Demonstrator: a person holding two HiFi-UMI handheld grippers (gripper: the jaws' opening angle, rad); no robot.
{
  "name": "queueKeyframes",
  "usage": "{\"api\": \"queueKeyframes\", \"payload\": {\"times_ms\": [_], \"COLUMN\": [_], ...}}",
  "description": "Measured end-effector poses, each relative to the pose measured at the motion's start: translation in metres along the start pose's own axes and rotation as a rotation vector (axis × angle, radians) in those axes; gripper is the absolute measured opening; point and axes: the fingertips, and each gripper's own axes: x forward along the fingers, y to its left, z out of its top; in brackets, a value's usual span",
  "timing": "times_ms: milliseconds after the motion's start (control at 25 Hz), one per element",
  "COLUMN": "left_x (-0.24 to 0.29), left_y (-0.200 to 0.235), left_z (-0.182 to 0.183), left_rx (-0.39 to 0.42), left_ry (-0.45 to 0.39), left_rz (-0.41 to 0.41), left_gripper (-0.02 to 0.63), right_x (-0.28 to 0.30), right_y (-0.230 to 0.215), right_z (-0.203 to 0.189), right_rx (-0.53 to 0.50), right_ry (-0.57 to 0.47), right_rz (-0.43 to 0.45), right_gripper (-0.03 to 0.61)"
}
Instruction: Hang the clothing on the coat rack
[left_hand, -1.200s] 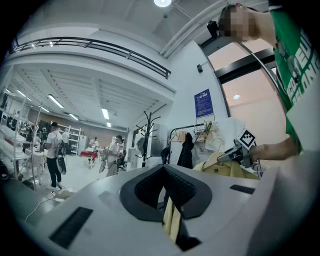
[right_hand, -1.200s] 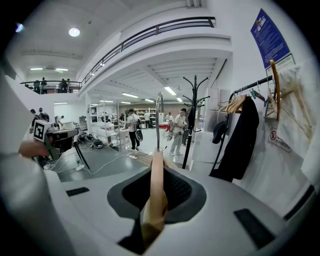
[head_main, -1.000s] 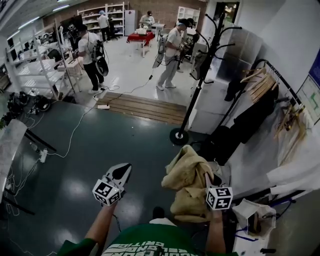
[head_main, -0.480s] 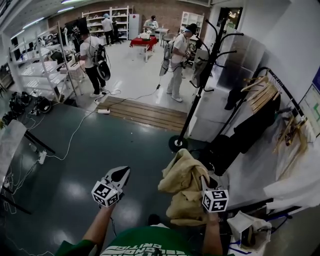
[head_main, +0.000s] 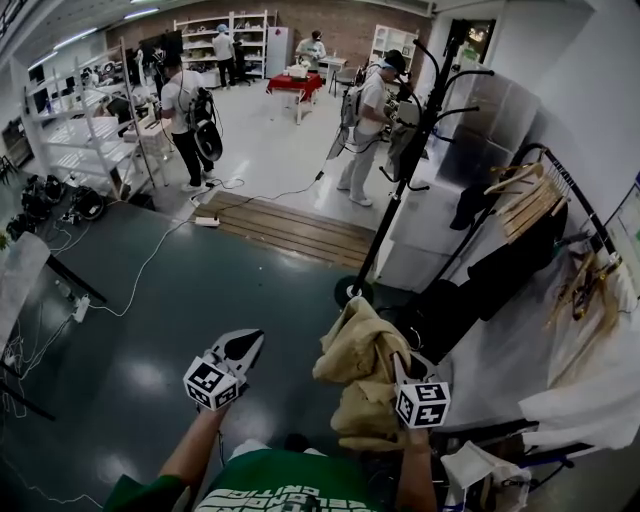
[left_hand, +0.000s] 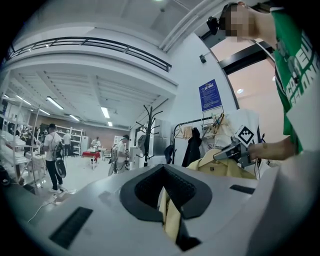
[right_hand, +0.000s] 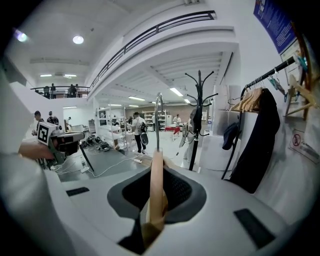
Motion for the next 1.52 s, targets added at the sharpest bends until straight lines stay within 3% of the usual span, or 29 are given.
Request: {"api": "queueKeyframes", "payload": {"times_ms": [400,720,1120,1520], "left_x": [0.032,0.093,0.179,0.229], "left_y": [0.022,0.085,0.165,0.225], "left_z": [0.004,0.003,0.019,0.025], "left_rx": [-0.020,-0.033,-0.029,-0.036], "left_ry": [-0.007,-0.040,-0.041,-0.027], "left_rz": [-0.004,-0.034,-0.140,-0.196], "left_gripper": [0.003,0.003,0.003,0.003], "right_x": [0.043,0.100,0.173,0.231], "right_y": [-0.024,-0.031,-0.036,-0.054], "right_z": [0.016,0.041,0.091,0.135], "right_rx": [0.020,0.016,0.049,0.059], "right_ry": [0.008,0.021,0.010,-0.007], "right_rz": [-0.007,-0.022,-0.062,-0.114], "right_gripper": [0.055,0.055,0.055,0.057]}}
